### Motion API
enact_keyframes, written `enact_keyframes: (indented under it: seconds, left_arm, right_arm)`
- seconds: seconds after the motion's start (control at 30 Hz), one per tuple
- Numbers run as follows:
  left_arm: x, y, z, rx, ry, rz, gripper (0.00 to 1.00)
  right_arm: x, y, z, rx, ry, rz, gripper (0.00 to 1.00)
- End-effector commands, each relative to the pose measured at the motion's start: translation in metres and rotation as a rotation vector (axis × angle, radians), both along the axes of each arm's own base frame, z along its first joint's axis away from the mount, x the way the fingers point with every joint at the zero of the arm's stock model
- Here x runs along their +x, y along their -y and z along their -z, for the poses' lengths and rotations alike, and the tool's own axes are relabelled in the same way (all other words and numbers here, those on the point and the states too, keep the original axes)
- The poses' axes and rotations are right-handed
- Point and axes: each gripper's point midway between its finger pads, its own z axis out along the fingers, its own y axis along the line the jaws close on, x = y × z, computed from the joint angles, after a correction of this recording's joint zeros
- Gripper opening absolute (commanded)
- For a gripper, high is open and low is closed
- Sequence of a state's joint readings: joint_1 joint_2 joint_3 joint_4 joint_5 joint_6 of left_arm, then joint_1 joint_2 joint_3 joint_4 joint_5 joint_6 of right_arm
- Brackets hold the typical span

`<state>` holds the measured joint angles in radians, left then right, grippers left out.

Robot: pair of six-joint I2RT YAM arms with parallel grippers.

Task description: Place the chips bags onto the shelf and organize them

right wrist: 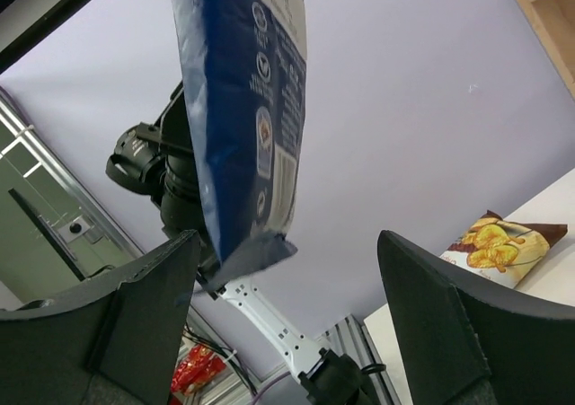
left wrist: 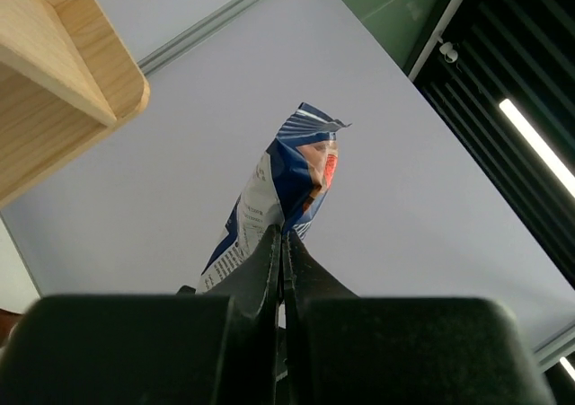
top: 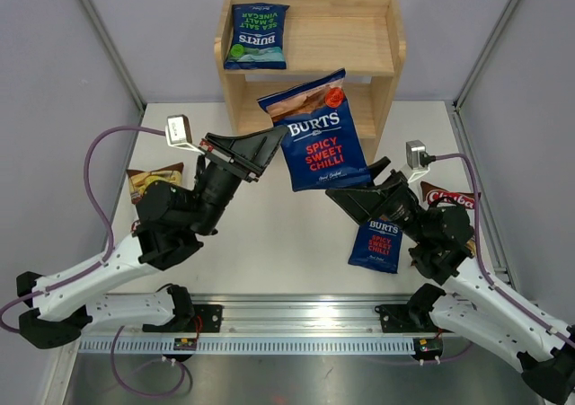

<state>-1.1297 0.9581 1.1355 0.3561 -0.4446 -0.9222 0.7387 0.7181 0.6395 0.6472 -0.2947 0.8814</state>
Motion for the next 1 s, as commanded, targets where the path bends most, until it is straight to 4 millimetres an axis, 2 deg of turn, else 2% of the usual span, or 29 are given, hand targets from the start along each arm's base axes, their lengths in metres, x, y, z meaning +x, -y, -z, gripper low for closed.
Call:
enact_keyframes:
  seconds: [0.0,0.13,0.3,0.4,0.43,0.47,0.53,0.6,0.63,0.67,0.7,0.73,0.77,0.8,0.87,0.9,0.93,0.97]
  left_arm:
    - [0.003,-0.02,-0.014,-0.166,-0.057,-0.032,0.0]
    - [0.01,-0.02,0.004,-0.171,-0.156,-0.049,0.0]
    - [0.009,-0.023,0.009,-0.199,-0.199,-0.048,0.0]
    - [0.01,-0.025,0.012,-0.2,-0.213,-0.058,0.0]
    - [0.012,-0.025,0.014,-0.194,-0.219,-0.067,0.0]
    - [0.012,-0.027,0.013,-0.189,-0.215,-0.076,0.0]
    - [0.014,-0.029,0.016,-0.135,-0.207,-0.11,0.0]
    - [0.014,-0.035,0.001,-0.093,-0.178,-0.14,0.0]
    - [0.017,-0.036,0.008,0.0,-0.17,-0.184,0.0]
    - [0.017,-0.041,0.001,0.014,-0.164,-0.202,0.05]
    - [0.019,-0.044,0.006,0.057,-0.167,-0.225,0.33]
    - [0.021,-0.048,0.009,0.12,-0.144,-0.262,0.46]
    - [0.02,-0.06,-0.001,0.133,-0.135,-0.294,0.55]
    - [0.023,-0.067,0.015,0.23,-0.159,-0.333,0.79]
    - [0.027,-0.095,0.019,0.312,-0.169,-0.44,0.95]
    - [0.024,-0.114,0.021,0.35,-0.177,-0.477,0.99]
    - [0.022,-0.123,0.025,0.408,-0.162,-0.498,0.99]
    - [0.019,-0.129,0.027,0.45,-0.149,-0.502,0.99]
  right_arm:
    - [-0.002,0.012,-0.042,0.098,0.093,0.05,0.87]
    - [0.002,0.011,-0.048,0.12,0.096,0.062,0.74]
    - [0.005,0.009,-0.051,0.149,0.099,0.051,0.48]
    - [0.007,0.008,-0.05,0.164,0.09,0.045,0.38]
    - [0.006,0.008,-0.051,0.166,0.091,0.043,0.31]
    - [0.006,0.007,-0.05,0.166,0.085,0.035,0.28]
    - [0.003,0.008,-0.051,0.164,0.09,0.028,0.22]
    - [0.003,0.008,-0.049,0.155,0.077,0.029,0.19]
    - [0.006,0.008,-0.046,0.145,0.058,0.04,0.14]
    - [0.007,0.009,-0.045,0.14,0.044,0.046,0.13]
    - [0.007,0.011,-0.047,0.14,0.04,0.053,0.13]
    - [0.013,0.01,-0.042,0.115,0.0,0.072,0.12]
    - [0.017,0.01,-0.04,0.101,-0.022,0.086,0.11]
    - [0.017,0.013,-0.047,0.1,-0.026,0.1,0.1]
    - [0.031,0.012,-0.037,0.046,-0.101,0.159,0.07]
    - [0.034,0.017,-0.048,0.053,-0.114,0.188,0.08]
    - [0.053,0.021,-0.033,0.017,-0.223,0.265,0.08]
    - [0.064,0.021,-0.029,-0.001,-0.271,0.305,0.08]
